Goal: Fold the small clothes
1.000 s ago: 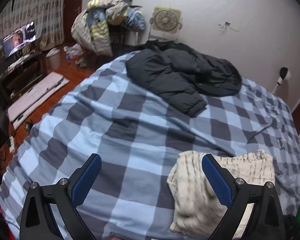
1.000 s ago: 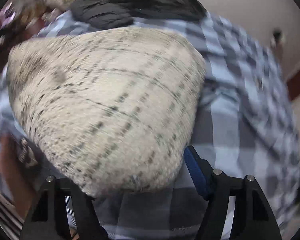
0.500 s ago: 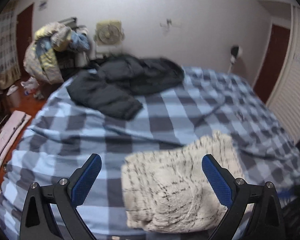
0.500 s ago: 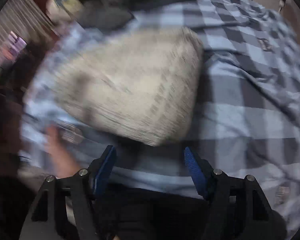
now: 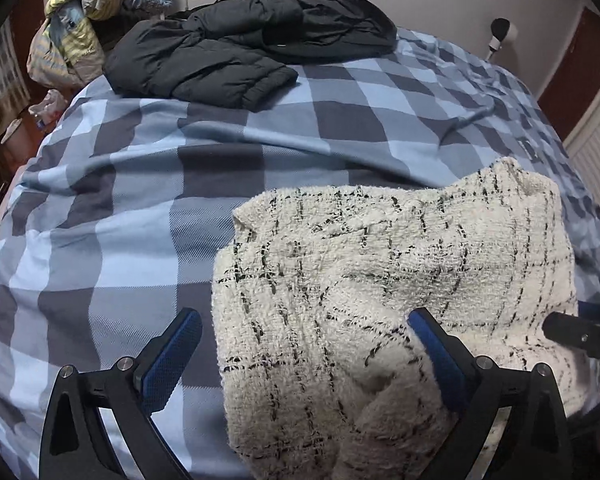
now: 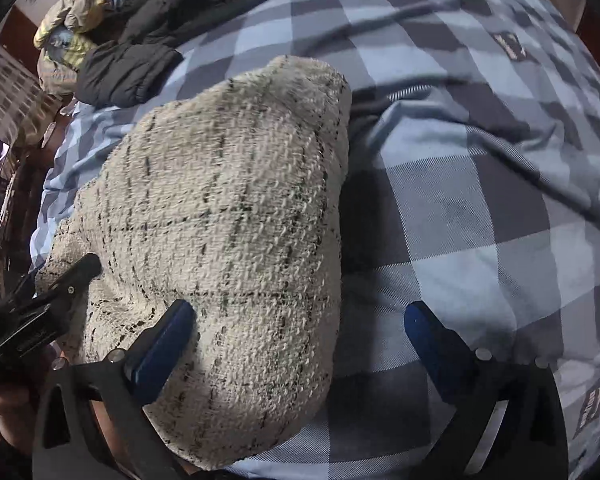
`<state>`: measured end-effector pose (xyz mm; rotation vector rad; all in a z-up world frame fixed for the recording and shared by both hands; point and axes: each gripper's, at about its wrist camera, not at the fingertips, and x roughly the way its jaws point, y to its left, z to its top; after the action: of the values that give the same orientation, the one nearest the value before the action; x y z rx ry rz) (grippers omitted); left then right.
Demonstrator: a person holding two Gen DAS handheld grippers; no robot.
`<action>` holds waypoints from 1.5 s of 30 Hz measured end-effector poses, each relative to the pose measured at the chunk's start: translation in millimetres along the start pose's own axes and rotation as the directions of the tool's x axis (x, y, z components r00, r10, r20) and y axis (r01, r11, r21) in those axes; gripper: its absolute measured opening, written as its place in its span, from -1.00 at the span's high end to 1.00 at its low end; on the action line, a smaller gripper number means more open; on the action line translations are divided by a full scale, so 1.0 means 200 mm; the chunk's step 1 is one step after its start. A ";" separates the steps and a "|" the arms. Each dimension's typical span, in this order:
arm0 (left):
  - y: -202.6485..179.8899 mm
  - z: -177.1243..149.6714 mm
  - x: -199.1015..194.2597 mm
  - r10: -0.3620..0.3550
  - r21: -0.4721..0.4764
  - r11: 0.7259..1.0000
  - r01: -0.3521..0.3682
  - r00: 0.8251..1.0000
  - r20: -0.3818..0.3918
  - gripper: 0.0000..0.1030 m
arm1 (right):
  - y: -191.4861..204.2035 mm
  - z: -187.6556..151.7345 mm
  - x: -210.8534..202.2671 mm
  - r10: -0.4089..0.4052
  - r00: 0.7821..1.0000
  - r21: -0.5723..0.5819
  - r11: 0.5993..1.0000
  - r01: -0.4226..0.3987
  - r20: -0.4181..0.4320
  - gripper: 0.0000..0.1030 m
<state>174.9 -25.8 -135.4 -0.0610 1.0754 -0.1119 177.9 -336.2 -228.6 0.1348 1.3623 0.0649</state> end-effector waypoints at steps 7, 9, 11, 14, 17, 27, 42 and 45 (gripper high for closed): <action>-0.04 0.02 -0.22 0.109 0.054 0.992 -0.113 0.991 0.073 -1.00 | -0.03 0.02 0.01 0.068 0.997 0.020 0.997 -0.068 0.033 -0.97; -0.05 0.01 -0.35 0.146 0.059 0.986 -0.156 0.979 0.144 -1.00 | -0.05 0.00 -0.09 0.105 0.993 0.032 0.994 -0.107 0.055 -0.97; -0.02 -0.02 -0.46 0.117 0.045 0.991 -0.127 0.976 0.186 -1.00 | -0.06 -0.03 -0.23 0.163 0.976 0.016 0.986 -0.167 0.144 -0.98; 0.03 -0.01 -0.47 0.084 0.008 0.996 -0.086 0.985 0.149 -1.00 | -0.04 -0.09 -0.36 0.215 0.951 -0.038 0.977 -0.212 0.222 -0.98; 0.07 0.01 -0.37 0.117 -0.020 0.993 -0.116 0.990 0.077 -1.00 | 0.00 -0.07 -0.23 0.184 0.977 -0.029 0.983 -0.182 0.104 -0.98; 0.05 -0.02 -0.13 0.202 0.028 0.979 -0.201 0.978 -0.046 -1.00 | -0.04 -0.05 0.04 0.136 0.983 0.026 0.991 -0.134 -0.123 -0.98; 0.01 -0.03 -0.36 0.130 0.058 0.990 -0.131 0.991 0.017 -1.00 | -0.45 -0.10 -0.29 0.418 0.907 0.228 0.880 -0.416 0.039 -0.98; 0.03 -0.04 -0.33 0.125 0.045 0.991 -0.124 0.992 -0.009 -1.00 | -0.42 -0.06 -0.22 0.369 0.930 0.246 0.901 -0.358 0.001 -0.98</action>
<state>137.3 -12.7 -82.3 0.0474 1.0855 -0.0236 153.7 -423.4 -200.0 0.5987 1.3732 0.2166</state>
